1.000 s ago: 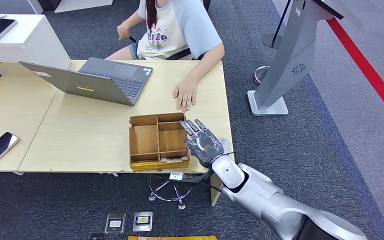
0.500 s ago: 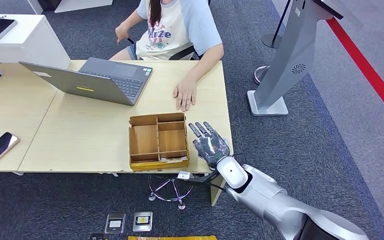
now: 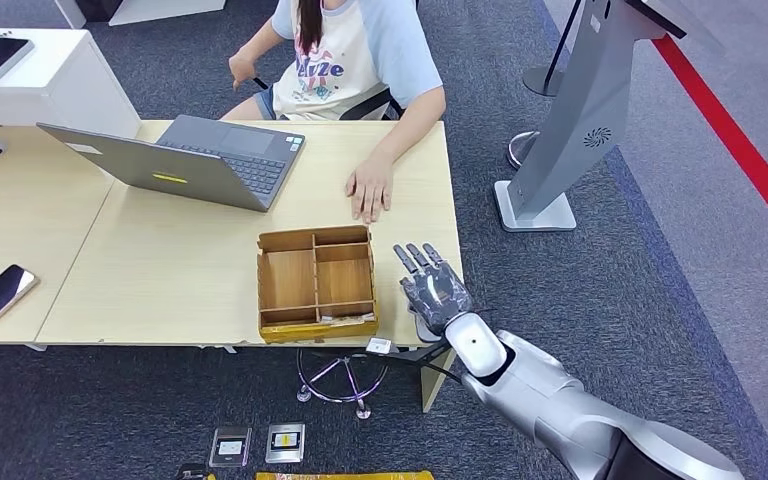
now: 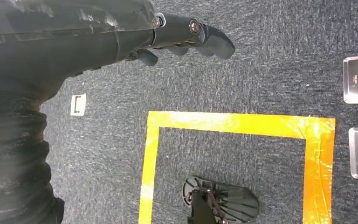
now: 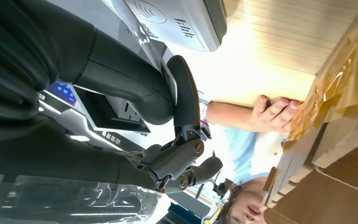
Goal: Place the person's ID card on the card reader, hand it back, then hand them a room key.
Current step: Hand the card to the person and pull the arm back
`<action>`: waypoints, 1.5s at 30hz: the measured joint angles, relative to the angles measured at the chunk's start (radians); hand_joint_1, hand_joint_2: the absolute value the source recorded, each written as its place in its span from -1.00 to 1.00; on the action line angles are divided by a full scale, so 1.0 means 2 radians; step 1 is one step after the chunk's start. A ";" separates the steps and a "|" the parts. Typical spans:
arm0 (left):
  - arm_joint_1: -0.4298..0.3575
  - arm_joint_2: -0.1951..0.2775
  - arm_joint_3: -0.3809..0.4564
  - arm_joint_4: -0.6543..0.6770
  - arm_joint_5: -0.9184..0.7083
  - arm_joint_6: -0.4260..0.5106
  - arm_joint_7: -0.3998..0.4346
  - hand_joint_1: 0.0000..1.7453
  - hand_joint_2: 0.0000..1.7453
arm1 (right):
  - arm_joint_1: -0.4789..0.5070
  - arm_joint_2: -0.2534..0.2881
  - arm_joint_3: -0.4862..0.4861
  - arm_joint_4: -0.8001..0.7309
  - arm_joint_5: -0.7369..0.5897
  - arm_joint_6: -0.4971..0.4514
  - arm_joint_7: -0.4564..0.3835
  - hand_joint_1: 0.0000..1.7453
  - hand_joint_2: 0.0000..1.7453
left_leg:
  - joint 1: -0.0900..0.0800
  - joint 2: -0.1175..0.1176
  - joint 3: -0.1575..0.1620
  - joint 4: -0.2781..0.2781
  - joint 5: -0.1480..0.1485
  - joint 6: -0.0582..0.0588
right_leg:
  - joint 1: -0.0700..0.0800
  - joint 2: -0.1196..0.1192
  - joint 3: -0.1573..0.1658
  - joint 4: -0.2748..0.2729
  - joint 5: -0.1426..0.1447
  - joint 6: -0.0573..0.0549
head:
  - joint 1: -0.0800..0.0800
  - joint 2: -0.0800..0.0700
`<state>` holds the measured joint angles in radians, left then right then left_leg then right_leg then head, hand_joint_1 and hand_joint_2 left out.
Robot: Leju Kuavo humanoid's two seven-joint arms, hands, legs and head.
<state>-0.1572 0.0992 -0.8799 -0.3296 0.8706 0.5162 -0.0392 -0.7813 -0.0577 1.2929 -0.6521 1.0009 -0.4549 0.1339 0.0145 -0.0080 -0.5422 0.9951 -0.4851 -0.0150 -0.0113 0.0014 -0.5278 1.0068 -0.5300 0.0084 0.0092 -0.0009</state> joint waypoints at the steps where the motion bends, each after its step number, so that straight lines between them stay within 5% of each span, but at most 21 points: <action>1: 0.000 0.000 0.000 0.000 0.000 0.000 0.000 -1.00 1.00 | 0.001 0.000 0.000 0.001 -0.003 -0.003 0.000 1.00 1.00 | 0.000 0.000 0.000 0.000 0.000 0.000 | 0.000 0.000 0.000 0.000 0.000 0.000 | 0.000 0.000; 13: -0.003 -0.001 -0.003 0.000 0.009 0.007 0.000 -1.00 1.00 | 0.021 0.001 -0.029 0.013 -0.082 -0.055 -0.039 1.00 1.00 | 0.000 0.000 0.000 0.000 0.000 0.000 | 0.000 0.000 0.000 0.000 0.000 0.000 | 0.000 0.000; 26: -0.005 -0.001 -0.013 0.000 0.019 0.015 -0.001 -1.00 1.00 | 0.046 0.034 -0.045 0.043 -0.128 -0.074 -0.071 1.00 1.00 | 0.000 0.000 0.000 0.000 0.000 0.000 | 0.000 0.000 0.000 0.000 0.000 0.000 | 0.000 0.000; 45: -0.007 -0.001 -0.025 0.000 0.019 0.008 0.002 -1.00 1.00 | 0.027 0.031 -0.057 0.047 -0.064 -0.118 -0.037 1.00 1.00 | 0.000 0.000 0.000 0.000 0.000 0.000 | 0.000 0.000 0.000 0.000 0.000 0.000 | 0.000 0.000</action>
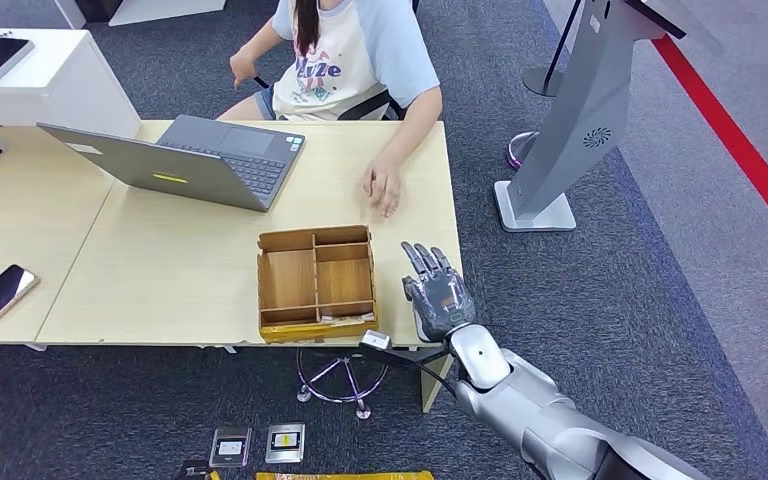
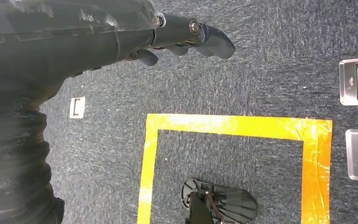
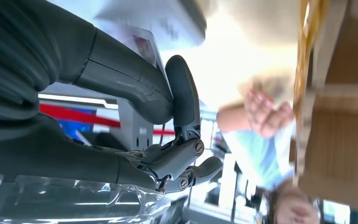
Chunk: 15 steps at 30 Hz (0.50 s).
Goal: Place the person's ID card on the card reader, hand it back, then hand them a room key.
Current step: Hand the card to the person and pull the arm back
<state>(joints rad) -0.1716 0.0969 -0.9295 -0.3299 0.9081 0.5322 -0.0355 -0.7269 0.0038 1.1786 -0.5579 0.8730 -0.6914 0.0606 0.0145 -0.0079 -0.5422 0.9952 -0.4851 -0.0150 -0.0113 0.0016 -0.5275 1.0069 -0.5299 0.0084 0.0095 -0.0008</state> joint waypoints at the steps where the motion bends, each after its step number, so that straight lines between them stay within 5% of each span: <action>1: 0.000 0.000 0.000 0.000 0.001 -0.001 0.000 -1.00 1.00 | -0.005 -0.002 -0.002 -0.007 0.014 0.000 0.006 1.00 1.00 | 0.000 0.000 0.000 0.000 0.000 0.000 | 0.000 0.000 0.000 0.000 0.000 0.000 | 0.000 0.000; 8: -0.001 0.000 -0.001 0.000 0.003 -0.004 -0.012 -1.00 1.00 | -0.048 -0.024 -0.015 -0.086 0.068 -0.002 0.052 1.00 1.00 | 0.000 0.000 0.000 0.000 0.000 0.000 | 0.000 0.000 0.000 0.000 0.000 0.000 | 0.000 0.000; 15: -0.001 0.000 -0.001 0.000 0.006 -0.004 -0.023 -1.00 1.00 | -0.063 -0.028 -0.022 -0.133 0.071 -0.002 0.054 1.00 1.00 | 0.000 0.000 0.000 0.000 0.000 0.000 | 0.000 0.000 0.000 0.000 0.000 0.000 | 0.000 0.000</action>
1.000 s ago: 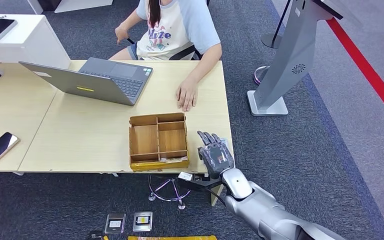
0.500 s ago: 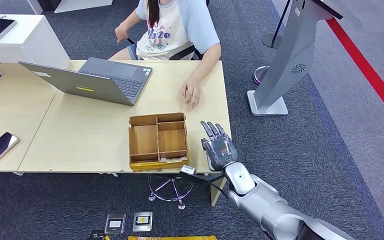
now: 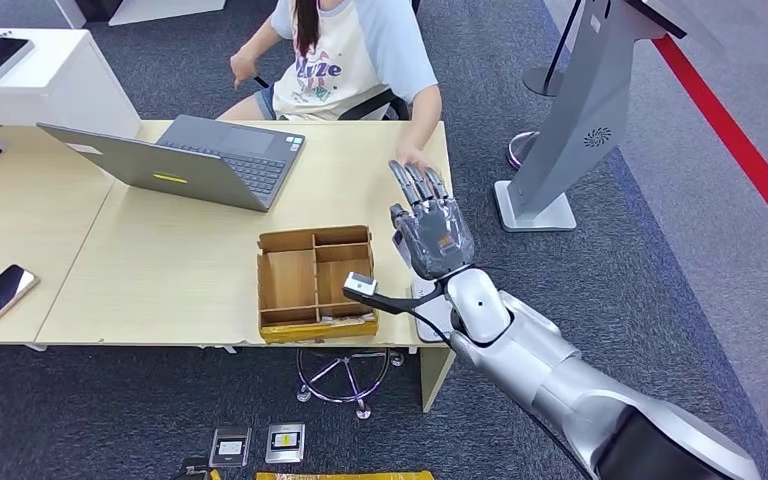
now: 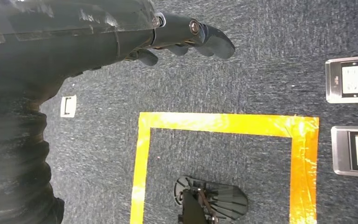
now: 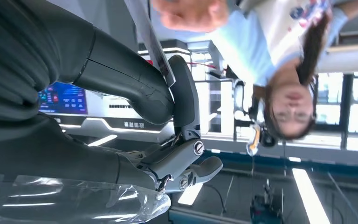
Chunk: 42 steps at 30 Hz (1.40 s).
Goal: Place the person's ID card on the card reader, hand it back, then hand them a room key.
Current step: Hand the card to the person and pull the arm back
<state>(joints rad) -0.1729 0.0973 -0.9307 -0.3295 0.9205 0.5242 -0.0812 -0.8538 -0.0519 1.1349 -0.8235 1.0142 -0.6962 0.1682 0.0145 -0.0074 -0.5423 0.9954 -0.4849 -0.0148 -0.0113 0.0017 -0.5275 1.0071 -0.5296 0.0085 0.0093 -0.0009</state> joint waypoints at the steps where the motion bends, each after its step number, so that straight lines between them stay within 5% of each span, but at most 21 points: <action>1: 0.000 0.000 0.000 0.000 0.001 0.000 -0.002 -1.00 1.00 | -0.003 0.001 0.000 -0.009 -0.005 0.000 -0.005 1.00 1.00 | 0.000 0.000 0.000 0.000 0.000 0.000 | 0.000 0.000 0.000 0.000 0.000 0.000 | 0.000 0.000; 11: 0.002 0.000 0.000 0.000 0.001 -0.010 -0.007 -1.00 1.00 | -0.013 0.029 0.001 -0.029 -0.054 0.000 -0.058 1.00 1.00 | 0.000 0.000 0.000 0.000 0.000 0.000 | 0.000 0.000 0.000 0.000 0.000 0.000 | 0.000 0.000; 29: 0.001 0.000 0.000 0.001 -0.014 -0.029 0.001 -1.00 1.00 | -0.048 0.090 0.022 0.029 -0.077 0.034 -0.079 0.99 1.00 | 0.000 0.000 0.000 0.000 0.000 0.000 | 0.000 0.000 0.000 0.000 0.000 0.000 | 0.000 0.000; 30: 0.001 0.000 0.000 0.001 -0.016 -0.030 0.003 -1.00 1.00 | -0.051 0.092 0.024 0.034 -0.078 0.035 -0.077 0.78 1.00 | 0.000 0.000 0.000 0.000 0.000 0.000 | 0.000 0.000 0.000 0.000 0.000 0.000 | 0.000 0.000; 33: 0.001 0.000 0.000 0.001 -0.021 -0.032 0.009 -1.00 1.00 | -0.057 0.093 0.027 0.047 -0.080 0.033 -0.071 -0.64 1.00 | 0.000 0.000 0.000 0.000 0.000 0.000 | 0.000 0.000 0.000 0.000 0.000 0.000 | 0.000 0.000; 34: 0.001 0.000 0.000 0.001 -0.022 -0.032 0.012 -1.00 1.00 | -0.058 0.093 0.028 0.050 -0.081 0.030 -0.069 -0.93 1.00 | 0.000 0.000 0.000 0.000 0.000 0.000 | 0.000 0.000 0.000 0.000 0.000 0.000 | 0.000 0.000; 42: 0.000 0.000 0.000 0.002 -0.034 -0.031 0.021 -1.00 1.00 | -0.046 0.093 0.014 0.061 -0.055 0.002 -0.054 -1.00 1.00 | 0.000 0.000 0.000 0.000 0.000 0.000 | 0.000 0.000 0.000 0.000 0.000 0.000 | 0.000 0.000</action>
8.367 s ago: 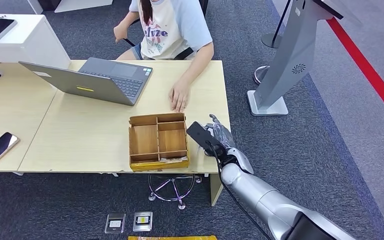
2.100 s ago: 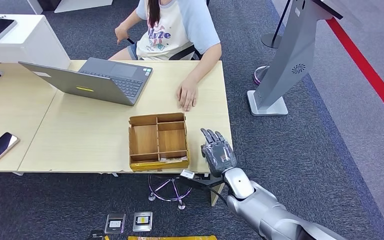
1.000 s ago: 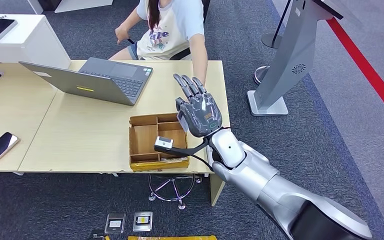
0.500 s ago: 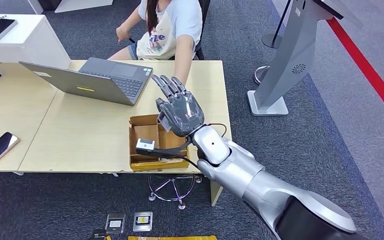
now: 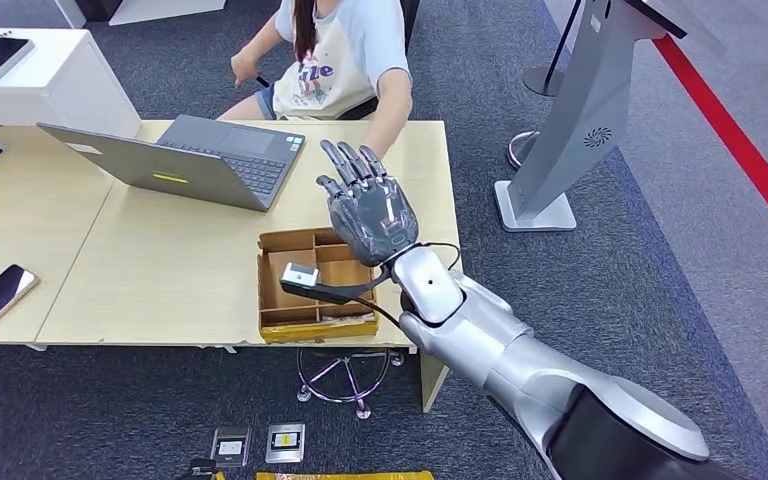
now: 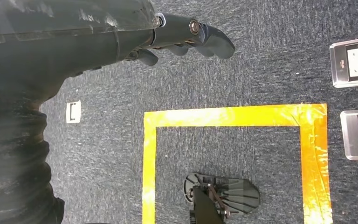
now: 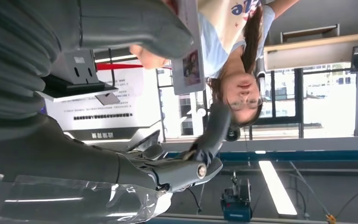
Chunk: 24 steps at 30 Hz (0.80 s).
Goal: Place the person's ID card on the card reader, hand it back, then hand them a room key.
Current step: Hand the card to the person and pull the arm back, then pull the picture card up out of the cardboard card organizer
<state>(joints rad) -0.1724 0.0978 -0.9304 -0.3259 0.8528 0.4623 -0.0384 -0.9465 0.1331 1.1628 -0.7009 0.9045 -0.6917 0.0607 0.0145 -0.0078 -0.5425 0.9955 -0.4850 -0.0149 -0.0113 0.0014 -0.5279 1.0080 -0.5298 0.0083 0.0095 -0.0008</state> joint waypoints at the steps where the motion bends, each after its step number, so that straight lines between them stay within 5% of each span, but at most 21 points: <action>1: 0.000 0.000 0.000 0.000 -0.002 0.000 0.000 -1.00 1.00 | 0.004 0.000 -0.005 0.000 0.001 0.000 -0.002 -1.00 1.00 | 0.000 0.000 0.000 0.000 0.000 0.000 | 0.000 0.000 0.000 0.000 0.000 0.000 | 0.000 0.000; 4: 0.000 0.000 0.000 0.001 -0.009 0.001 0.002 -1.00 1.00 | 0.016 0.000 -0.021 -0.005 -0.004 -0.001 -0.005 -1.00 1.00 | 0.000 0.000 0.000 0.000 0.000 0.000 | 0.000 0.000 0.000 0.000 0.000 0.000 | 0.000 0.000; 8: -0.001 0.000 0.000 0.002 -0.018 0.004 0.003 -1.00 1.00 | 0.033 -0.005 -0.038 -0.026 -0.039 0.002 0.004 -1.00 -1.00 | 0.000 0.000 0.000 0.000 0.000 0.000 | 0.000 0.000 0.000 0.000 0.000 0.000 | 0.000 0.000; 14: 0.001 0.001 0.001 0.006 -0.022 0.003 -0.013 -1.00 1.00 | 0.055 -0.029 -0.038 -0.092 -0.116 0.037 0.030 -1.00 -1.00 | 0.000 0.000 0.000 0.000 0.000 0.000 | 0.000 0.000 0.000 0.000 0.000 0.000 | 0.000 0.000; 24: 0.017 0.001 0.006 0.011 -0.012 -0.001 -0.048 -1.00 1.00 | 0.100 -0.076 -0.033 -0.218 -0.106 0.047 0.058 -1.00 -1.00 | 0.000 0.000 0.000 0.000 0.000 0.000 | 0.000 0.000 0.000 0.000 0.000 0.000 | 0.000 0.000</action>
<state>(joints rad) -0.1386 0.0999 -0.9188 -0.3048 0.8281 0.4598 -0.1339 -0.7455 -0.0179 1.0967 -1.1369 0.6933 -0.5982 0.1760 0.0145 -0.0072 -0.5426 0.9954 -0.4853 -0.0151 -0.0113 0.0016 -0.5289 1.0079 -0.5301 0.0082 0.0095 -0.0010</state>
